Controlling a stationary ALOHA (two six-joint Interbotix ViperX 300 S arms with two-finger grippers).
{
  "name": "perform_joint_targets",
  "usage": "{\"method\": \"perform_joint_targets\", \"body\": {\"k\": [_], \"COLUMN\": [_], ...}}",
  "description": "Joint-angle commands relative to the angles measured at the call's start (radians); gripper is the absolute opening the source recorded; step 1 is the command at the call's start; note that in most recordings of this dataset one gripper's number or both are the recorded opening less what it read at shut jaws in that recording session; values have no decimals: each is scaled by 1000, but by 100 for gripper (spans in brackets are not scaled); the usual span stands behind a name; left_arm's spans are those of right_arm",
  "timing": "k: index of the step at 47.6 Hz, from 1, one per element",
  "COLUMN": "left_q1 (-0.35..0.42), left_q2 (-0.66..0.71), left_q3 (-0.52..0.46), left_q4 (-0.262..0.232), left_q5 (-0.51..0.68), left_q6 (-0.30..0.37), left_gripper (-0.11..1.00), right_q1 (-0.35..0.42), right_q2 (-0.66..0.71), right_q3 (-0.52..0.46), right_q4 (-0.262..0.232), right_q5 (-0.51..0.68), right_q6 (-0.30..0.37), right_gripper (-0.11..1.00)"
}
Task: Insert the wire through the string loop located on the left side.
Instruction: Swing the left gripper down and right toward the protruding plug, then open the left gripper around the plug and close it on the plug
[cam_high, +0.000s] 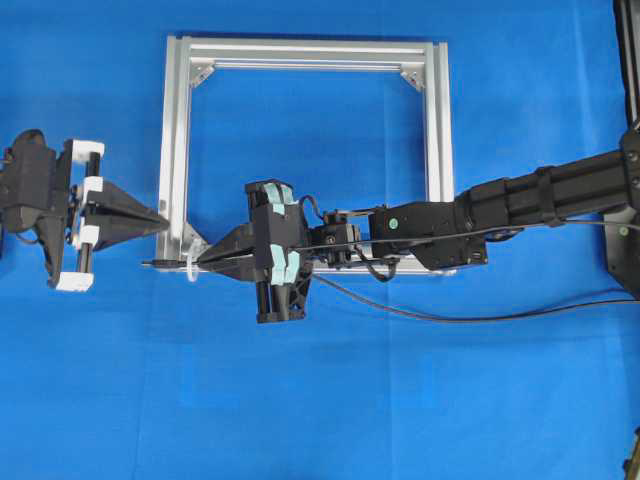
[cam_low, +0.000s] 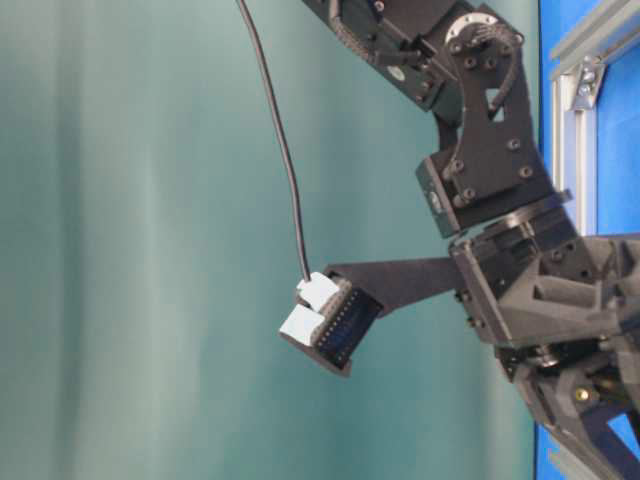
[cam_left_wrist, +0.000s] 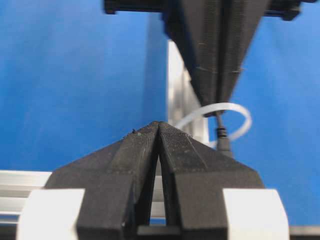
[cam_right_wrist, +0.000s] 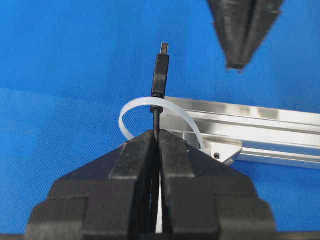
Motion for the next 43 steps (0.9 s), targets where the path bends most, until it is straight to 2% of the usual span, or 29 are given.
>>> {"method": "perform_joint_targets", "body": {"k": [1, 24, 33, 35, 38, 43], "left_q1": [-8, -14, -40, -51, -60, -81], "left_q2": [-6, -6, -14, -14, -15, -17], "left_q3": [-11, -12, -20, -23, -26, -32], "left_q4": [2, 15, 15, 17, 15, 15], "left_q5": [-3, 38, 41, 41, 41, 41], "left_q6": [0, -2, -17, -23, -29, -35], "left_gripper": [0, 0, 2, 7, 19, 49], "right_q1": [-2, -2, -2, -2, -2, -2], "right_q2": [-18, -18, -18, -18, -18, -18], "right_q3": [-11, -8, -8, -8, -9, -8], "right_q4": [-2, -2, -2, -2, -2, -2], "right_q5": [-8, -8, -8, -8, -8, -8], "right_q6": [-2, -2, -2, -2, -2, -2], "right_gripper": [0, 0, 0, 0, 0, 0]}}
